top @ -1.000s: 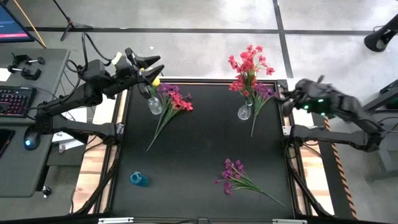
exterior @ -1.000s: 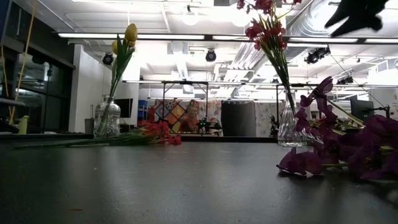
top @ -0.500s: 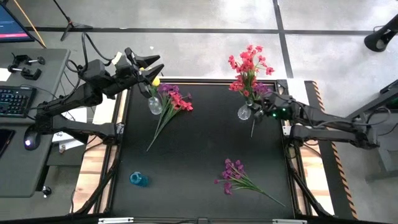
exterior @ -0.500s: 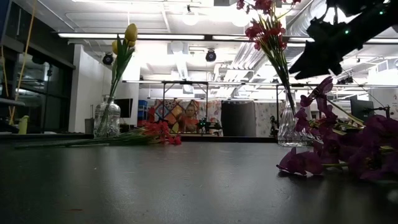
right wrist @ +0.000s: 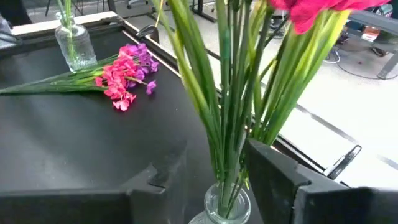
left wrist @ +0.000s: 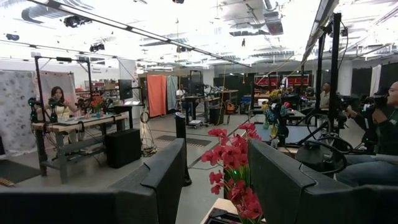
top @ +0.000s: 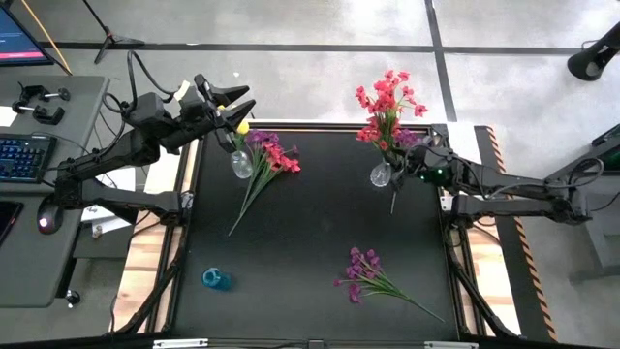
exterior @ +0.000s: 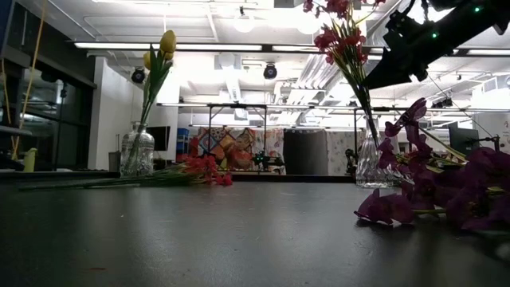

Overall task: Sort flowers into vase by color
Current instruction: Put the bottom red flowers into the right transparent vase, then adjust the red flowers in the right transparent vase

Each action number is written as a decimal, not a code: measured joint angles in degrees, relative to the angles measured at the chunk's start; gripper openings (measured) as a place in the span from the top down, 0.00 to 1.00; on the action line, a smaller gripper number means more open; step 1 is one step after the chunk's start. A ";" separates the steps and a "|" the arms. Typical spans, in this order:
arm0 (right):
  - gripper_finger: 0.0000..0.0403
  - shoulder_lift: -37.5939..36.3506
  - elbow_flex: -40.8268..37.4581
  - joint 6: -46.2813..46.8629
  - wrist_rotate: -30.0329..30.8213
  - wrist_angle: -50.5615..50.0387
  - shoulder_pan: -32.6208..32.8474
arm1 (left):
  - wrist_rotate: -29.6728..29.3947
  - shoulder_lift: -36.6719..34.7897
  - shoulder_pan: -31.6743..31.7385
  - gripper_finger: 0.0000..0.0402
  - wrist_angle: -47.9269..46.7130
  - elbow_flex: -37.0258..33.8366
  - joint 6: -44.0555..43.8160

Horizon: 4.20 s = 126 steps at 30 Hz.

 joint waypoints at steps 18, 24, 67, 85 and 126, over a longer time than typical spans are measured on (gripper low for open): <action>0.71 5.91 0.02 -2.33 1.83 4.70 0.00 | -0.02 0.00 0.01 0.59 -0.47 0.00 -0.11; 0.73 5.11 0.02 -2.23 4.98 4.72 0.00 | -0.02 0.02 0.00 0.59 -1.29 0.00 -0.11; 0.99 -12.87 0.04 10.75 -5.68 -11.63 -0.17 | 5.76 13.85 -2.89 0.67 -5.94 -0.03 -17.06; 1.00 -6.40 0.02 32.72 -8.22 -12.56 -5.16 | 11.67 53.59 -6.26 1.00 28.40 -0.04 -20.96; 0.32 1.62 3.72 5.26 -26.48 -7.01 -20.26 | 18.51 63.91 4.00 1.00 34.81 5.11 -28.41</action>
